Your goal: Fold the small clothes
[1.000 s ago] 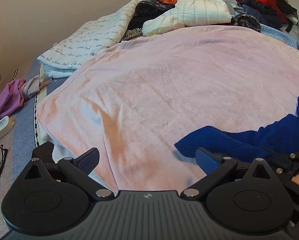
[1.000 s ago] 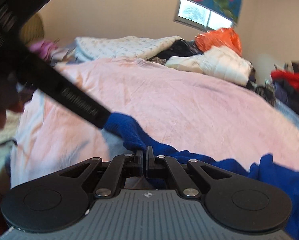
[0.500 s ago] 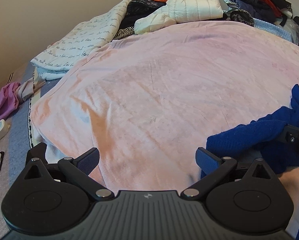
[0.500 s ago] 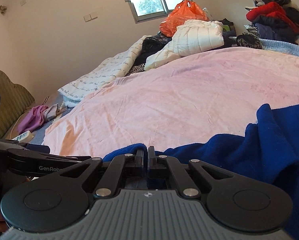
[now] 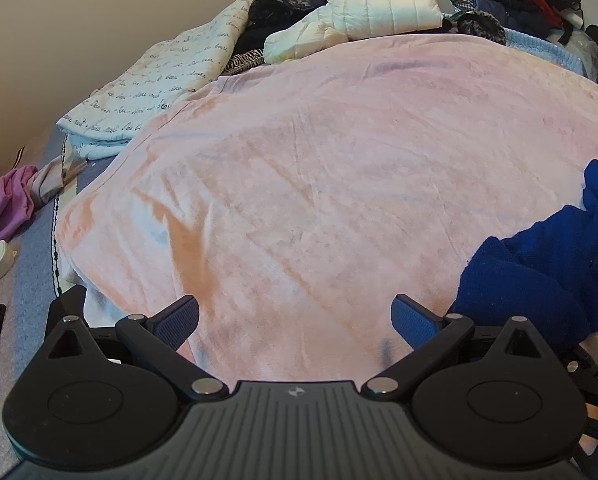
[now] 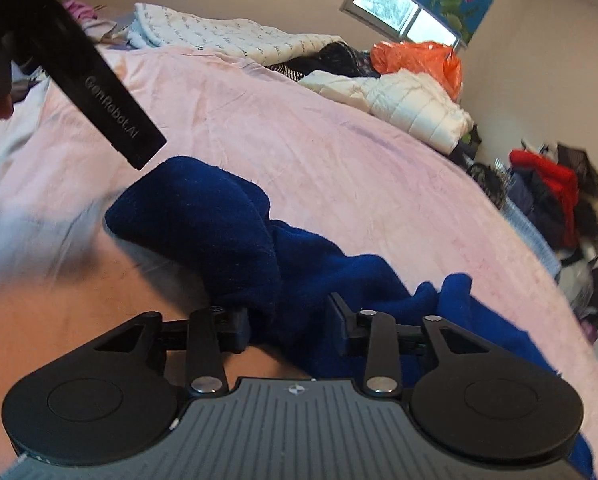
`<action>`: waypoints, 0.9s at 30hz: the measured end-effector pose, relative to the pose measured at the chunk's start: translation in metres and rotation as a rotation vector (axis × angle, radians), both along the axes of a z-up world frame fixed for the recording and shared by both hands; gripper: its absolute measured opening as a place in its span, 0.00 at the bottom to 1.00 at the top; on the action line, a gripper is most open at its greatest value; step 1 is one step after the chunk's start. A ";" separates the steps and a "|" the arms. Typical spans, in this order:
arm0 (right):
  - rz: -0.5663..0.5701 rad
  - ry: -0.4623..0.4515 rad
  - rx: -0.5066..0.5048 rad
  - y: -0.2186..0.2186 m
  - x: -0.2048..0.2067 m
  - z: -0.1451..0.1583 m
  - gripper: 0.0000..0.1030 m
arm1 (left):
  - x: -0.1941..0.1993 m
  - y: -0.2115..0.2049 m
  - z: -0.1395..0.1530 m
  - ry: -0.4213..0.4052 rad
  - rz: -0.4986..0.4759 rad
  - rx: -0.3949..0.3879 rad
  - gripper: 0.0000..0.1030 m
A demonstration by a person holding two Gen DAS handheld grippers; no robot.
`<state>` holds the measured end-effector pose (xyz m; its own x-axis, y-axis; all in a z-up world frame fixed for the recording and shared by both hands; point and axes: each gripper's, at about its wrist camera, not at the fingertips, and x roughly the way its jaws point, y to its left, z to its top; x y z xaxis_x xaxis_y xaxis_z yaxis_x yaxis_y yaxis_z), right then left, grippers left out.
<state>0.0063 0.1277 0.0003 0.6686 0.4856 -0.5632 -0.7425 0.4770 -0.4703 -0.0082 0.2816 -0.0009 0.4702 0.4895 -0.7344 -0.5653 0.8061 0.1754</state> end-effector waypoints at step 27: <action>-0.006 0.216 0.279 -0.011 0.029 0.030 0.10 | 0.009 -0.013 0.005 -0.012 -0.024 -0.006 1.00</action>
